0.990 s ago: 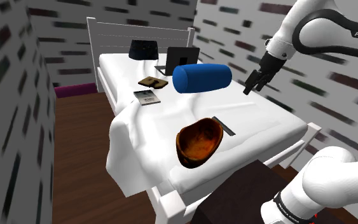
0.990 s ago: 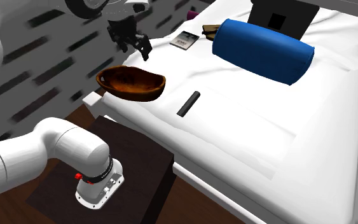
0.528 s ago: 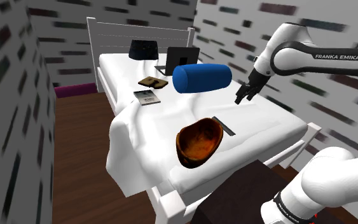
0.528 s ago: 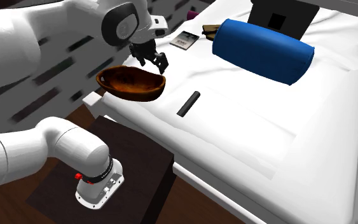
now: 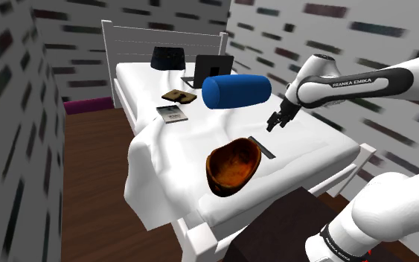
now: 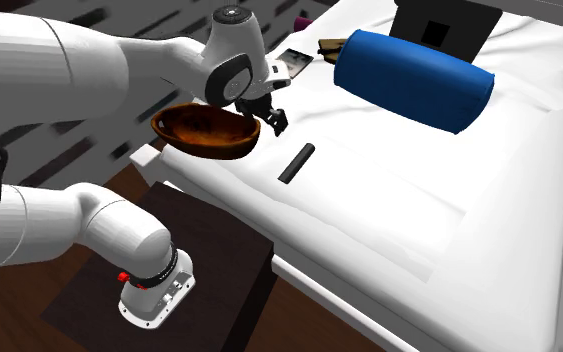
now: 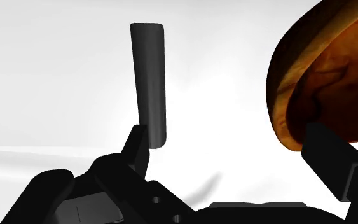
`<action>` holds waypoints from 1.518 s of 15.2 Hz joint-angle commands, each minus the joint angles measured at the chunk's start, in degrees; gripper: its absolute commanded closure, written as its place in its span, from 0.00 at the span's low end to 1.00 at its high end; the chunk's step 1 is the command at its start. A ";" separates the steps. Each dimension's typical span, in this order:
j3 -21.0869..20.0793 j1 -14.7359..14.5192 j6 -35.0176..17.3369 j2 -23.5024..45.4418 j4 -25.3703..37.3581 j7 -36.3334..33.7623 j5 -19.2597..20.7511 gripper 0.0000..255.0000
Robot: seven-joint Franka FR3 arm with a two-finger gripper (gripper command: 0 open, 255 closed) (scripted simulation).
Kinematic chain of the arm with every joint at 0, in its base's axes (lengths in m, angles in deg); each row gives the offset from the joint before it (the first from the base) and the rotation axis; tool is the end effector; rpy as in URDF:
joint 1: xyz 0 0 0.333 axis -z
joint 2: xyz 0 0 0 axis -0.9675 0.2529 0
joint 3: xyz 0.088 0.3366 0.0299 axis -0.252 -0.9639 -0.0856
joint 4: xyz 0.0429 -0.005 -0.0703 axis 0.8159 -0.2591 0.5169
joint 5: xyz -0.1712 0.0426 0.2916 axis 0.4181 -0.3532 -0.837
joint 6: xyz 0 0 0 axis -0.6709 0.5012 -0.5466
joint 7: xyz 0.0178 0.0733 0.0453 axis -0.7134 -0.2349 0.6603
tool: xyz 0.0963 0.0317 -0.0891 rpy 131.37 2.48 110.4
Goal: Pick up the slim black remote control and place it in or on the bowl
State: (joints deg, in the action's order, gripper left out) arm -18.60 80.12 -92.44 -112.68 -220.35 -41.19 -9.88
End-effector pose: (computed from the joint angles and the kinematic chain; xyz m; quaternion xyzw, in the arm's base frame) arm 0.3342 -0.1147 0.4644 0.9932 -0.0635 0.0972 0.0127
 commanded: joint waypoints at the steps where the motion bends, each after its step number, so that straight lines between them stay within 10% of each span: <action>1: 1.00 0.02 -4.86 3.93 -0.56 0.57 -0.04 0.00; 8: 5.57 -0.90 -19.11 19.72 1.68 6.09 -4.18 0.00; 13: 7.02 -1.29 -27.12 32.24 5.99 14.65 -14.06 0.00; 23: 3.58 0.95 -32.07 39.63 7.94 20.35 -21.68 0.00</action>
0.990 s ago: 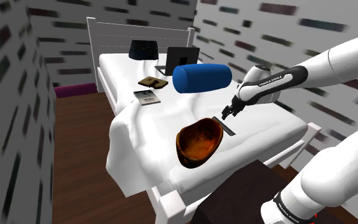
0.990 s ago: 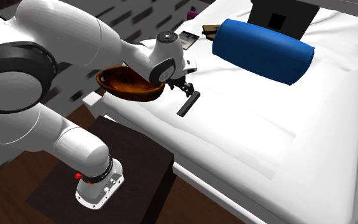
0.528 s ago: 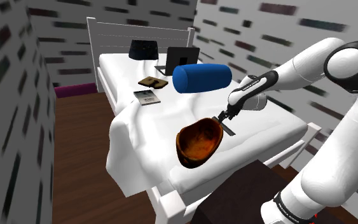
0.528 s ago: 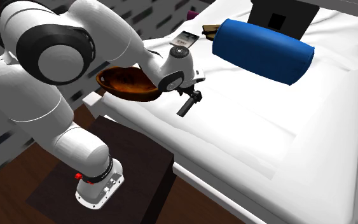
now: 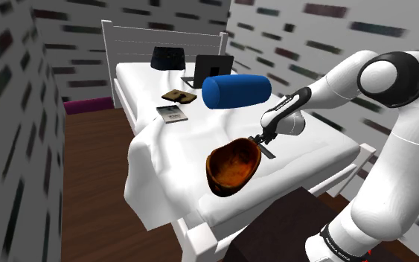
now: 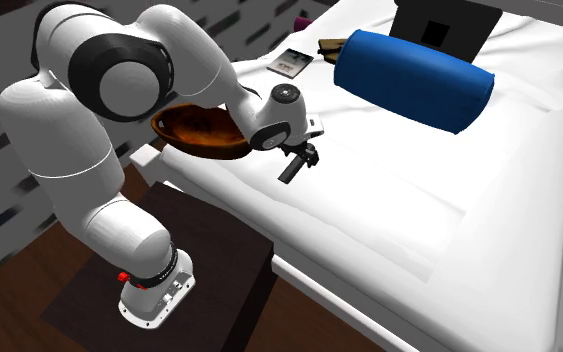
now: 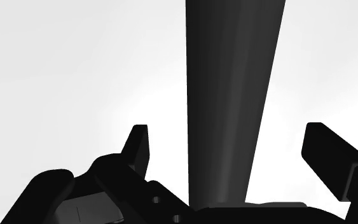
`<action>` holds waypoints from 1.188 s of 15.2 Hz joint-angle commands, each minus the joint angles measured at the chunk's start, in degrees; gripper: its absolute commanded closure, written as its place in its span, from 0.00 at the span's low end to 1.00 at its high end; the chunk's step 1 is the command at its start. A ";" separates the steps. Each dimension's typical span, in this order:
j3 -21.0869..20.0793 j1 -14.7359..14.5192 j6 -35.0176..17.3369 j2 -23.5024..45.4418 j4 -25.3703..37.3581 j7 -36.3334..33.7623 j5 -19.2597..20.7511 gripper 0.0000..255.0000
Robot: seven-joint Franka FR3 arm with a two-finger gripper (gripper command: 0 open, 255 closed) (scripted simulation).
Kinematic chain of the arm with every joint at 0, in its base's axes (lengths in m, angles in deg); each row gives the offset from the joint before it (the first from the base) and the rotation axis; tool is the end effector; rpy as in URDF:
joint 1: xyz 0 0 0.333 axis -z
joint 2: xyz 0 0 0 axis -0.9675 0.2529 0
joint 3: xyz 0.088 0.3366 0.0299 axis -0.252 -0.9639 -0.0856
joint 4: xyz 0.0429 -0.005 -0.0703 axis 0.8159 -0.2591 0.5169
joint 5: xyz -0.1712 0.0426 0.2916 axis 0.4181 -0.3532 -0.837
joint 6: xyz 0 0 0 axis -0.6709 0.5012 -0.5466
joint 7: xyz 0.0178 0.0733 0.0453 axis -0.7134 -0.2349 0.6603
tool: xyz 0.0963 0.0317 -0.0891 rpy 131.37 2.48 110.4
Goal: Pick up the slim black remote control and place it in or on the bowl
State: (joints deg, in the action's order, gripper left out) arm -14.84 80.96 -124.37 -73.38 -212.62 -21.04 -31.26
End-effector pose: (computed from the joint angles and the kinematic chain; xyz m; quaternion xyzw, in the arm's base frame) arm 0.4517 -0.1954 0.2945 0.9900 -0.0841 0.1100 0.0258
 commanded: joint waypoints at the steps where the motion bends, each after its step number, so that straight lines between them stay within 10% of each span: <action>1: -0.18 0.11 -0.14 0.33 0.21 0.19 -0.29 0.00; 6: -0.17 0.11 -0.14 0.32 0.20 0.18 -0.28 0.00; 7: -0.17 0.11 -0.14 0.32 0.20 0.18 -0.28 1.00; 18: 0.83 -0.58 1.25 -1.24 0.11 -1.21 1.51 1.00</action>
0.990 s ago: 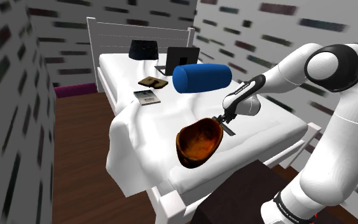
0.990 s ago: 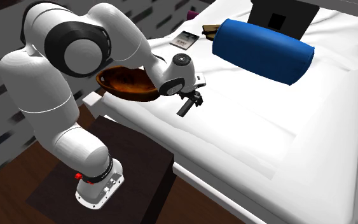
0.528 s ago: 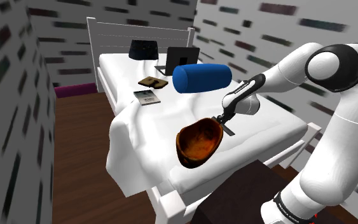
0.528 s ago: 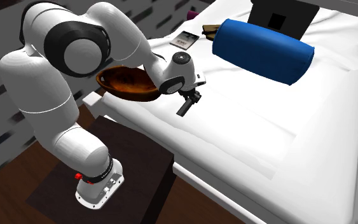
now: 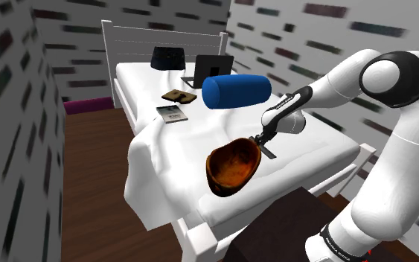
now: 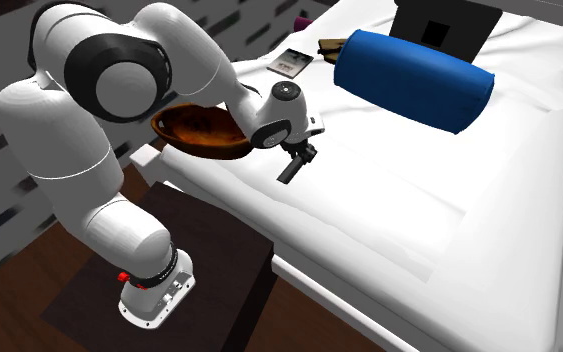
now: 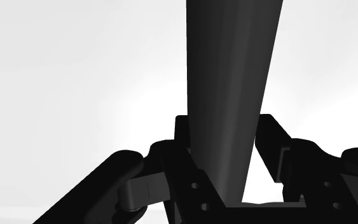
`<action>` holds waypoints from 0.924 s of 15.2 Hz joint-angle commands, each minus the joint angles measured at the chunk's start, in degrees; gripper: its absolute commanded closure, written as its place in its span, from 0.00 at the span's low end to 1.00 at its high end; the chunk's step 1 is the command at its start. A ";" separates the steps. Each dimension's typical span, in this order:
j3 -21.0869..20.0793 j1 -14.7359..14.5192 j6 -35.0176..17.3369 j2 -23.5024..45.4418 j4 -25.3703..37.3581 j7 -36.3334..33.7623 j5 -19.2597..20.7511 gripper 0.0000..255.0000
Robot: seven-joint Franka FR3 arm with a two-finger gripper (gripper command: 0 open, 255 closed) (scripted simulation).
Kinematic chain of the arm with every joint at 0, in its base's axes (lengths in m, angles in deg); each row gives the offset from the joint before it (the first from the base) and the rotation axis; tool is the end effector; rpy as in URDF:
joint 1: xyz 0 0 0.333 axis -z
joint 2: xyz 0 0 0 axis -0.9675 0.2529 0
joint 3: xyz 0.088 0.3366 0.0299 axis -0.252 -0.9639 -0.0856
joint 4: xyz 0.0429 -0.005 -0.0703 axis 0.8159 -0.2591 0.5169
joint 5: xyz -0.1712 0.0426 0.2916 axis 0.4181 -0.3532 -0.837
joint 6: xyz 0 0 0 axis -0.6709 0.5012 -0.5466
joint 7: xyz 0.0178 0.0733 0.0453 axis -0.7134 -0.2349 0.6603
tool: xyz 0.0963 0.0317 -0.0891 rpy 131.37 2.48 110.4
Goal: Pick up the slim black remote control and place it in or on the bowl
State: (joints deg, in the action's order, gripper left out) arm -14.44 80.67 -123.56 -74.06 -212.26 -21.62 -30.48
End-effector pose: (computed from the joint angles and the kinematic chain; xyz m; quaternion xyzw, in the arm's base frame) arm 0.4531 -0.1955 0.3008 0.9899 -0.0833 0.1118 0.0258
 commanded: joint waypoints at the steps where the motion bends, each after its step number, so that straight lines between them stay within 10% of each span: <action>1: 0.90 -0.61 1.15 -1.34 -0.28 -1.31 1.62 1.00; 14: 3.58 -1.99 10.98 -10.72 0.91 -8.49 11.17 1.00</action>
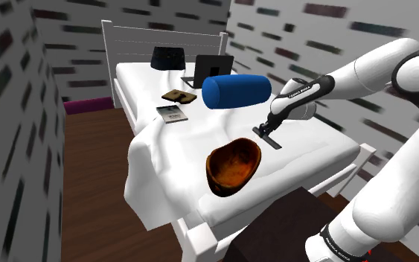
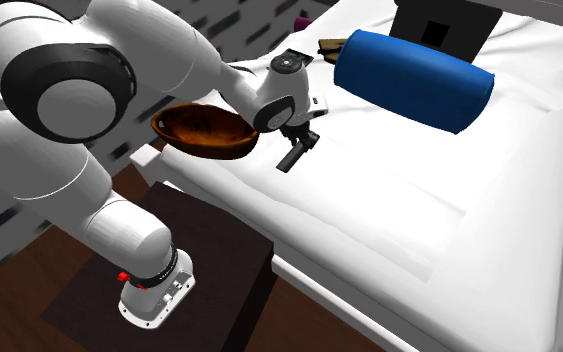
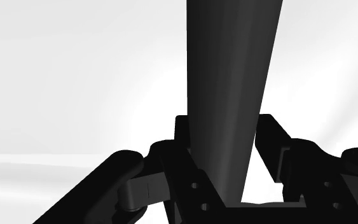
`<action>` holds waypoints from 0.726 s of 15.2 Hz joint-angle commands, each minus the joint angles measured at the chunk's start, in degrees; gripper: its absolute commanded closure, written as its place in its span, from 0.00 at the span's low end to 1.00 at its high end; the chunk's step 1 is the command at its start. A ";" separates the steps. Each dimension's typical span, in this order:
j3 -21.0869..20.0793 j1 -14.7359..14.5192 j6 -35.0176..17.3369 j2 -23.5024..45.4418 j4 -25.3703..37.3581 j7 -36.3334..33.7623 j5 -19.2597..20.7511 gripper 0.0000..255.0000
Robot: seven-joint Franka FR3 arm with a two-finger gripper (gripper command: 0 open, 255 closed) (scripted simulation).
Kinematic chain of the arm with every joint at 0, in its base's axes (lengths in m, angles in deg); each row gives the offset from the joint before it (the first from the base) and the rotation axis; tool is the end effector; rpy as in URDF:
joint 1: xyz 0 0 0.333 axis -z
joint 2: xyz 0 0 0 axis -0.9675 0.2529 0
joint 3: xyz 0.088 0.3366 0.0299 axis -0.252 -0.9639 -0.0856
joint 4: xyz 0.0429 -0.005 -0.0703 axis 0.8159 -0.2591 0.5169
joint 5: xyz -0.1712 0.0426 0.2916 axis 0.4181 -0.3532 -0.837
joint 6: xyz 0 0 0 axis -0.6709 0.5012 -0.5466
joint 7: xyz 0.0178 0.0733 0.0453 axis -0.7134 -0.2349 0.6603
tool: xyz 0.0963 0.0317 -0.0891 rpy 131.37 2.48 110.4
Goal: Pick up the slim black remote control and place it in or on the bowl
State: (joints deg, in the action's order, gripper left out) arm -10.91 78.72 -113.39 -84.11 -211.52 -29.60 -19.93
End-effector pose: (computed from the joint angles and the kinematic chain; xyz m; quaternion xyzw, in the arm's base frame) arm 0.4380 -0.1933 0.3672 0.9900 -0.0841 0.1105 0.0257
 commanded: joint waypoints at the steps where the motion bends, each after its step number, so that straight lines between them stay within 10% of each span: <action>1: 0.07 -0.01 1.60 -1.32 0.37 -0.89 1.14 1.00; 11: -0.22 0.32 9.66 -7.00 3.11 -3.69 4.86 1.00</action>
State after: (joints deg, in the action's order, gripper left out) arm -11.17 78.96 -104.54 -90.72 -208.85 -33.29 -15.24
